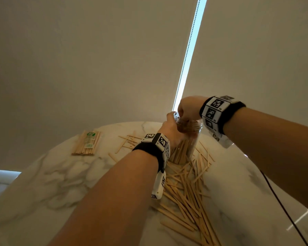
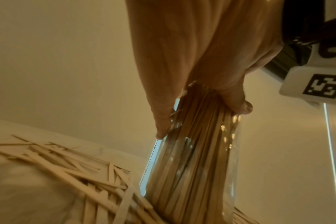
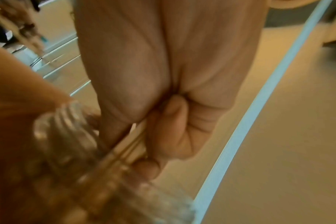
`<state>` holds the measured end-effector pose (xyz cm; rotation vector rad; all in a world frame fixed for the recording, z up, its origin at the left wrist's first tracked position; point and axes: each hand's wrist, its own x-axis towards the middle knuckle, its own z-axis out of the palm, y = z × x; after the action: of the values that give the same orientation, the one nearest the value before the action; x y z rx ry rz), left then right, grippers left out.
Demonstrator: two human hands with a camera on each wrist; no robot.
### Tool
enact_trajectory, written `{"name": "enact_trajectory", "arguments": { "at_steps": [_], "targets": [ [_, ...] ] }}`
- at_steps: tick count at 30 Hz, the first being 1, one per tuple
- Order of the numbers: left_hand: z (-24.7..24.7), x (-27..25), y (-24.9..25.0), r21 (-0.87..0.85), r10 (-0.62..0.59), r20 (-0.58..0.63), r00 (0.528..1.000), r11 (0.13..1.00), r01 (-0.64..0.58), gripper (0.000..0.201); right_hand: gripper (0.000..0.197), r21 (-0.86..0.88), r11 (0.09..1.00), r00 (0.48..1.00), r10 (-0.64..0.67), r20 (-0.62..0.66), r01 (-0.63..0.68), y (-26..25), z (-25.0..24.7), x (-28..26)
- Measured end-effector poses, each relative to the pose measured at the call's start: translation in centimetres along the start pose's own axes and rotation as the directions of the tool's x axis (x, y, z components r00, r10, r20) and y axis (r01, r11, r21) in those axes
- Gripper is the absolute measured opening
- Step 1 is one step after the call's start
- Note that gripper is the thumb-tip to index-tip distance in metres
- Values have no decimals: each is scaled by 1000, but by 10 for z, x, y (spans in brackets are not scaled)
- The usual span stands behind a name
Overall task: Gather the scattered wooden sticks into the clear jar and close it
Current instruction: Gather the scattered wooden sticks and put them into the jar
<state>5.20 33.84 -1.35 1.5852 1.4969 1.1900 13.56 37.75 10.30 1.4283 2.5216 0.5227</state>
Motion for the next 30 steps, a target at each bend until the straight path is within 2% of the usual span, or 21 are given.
{"name": "enact_trajectory", "arguments": {
  "at_steps": [3, 8, 10, 13, 16, 19, 22, 25, 28, 30],
  "targets": [
    [1, 2, -1, 11, -10, -1, 1000, 1000, 10, 110, 33, 109, 994, 998, 9, 61, -16, 1, -4, -1],
    [1, 3, -2, 23, -27, -2, 1000, 999, 28, 108, 27, 200, 980, 998, 7, 57, -18, 4, -2, 0],
    [0, 2, -2, 8, -26, 0, 1000, 1000, 26, 108, 25, 253, 967, 994, -9, 105, -18, 8, -5, -1],
    [0, -1, -1, -9, -11, -6, 1000, 1000, 11, 111, 25, 350, 931, 981, 41, 187, -106, 21, -6, -1],
    [1, -3, 1, -21, -6, -6, 1000, 1000, 5, 113, 28, 477, 865, 978, 66, 200, -156, 26, -1, 0],
    [0, -1, 1, -15, -16, 1, 1000, 1000, 16, 115, 27, 256, 962, 991, 70, 115, -98, 15, 8, -1],
    [0, -2, 3, 1, -23, -2, 1000, 1000, 23, 114, 30, 140, 987, 995, 70, 65, -79, 2, 15, 0],
    [1, -4, 4, -10, -26, 3, 1000, 1000, 26, 111, 27, 172, 982, 994, 68, 84, -82, 2, 12, 3],
    [0, -6, 3, -14, -24, 2, 1000, 1000, 24, 111, 22, 368, 927, 993, 39, 111, -77, 16, 6, 0],
    [1, -7, 3, -29, -30, 0, 1000, 999, 30, 112, 20, 362, 929, 995, 38, 97, -71, 21, 7, -4]
  ]
}}
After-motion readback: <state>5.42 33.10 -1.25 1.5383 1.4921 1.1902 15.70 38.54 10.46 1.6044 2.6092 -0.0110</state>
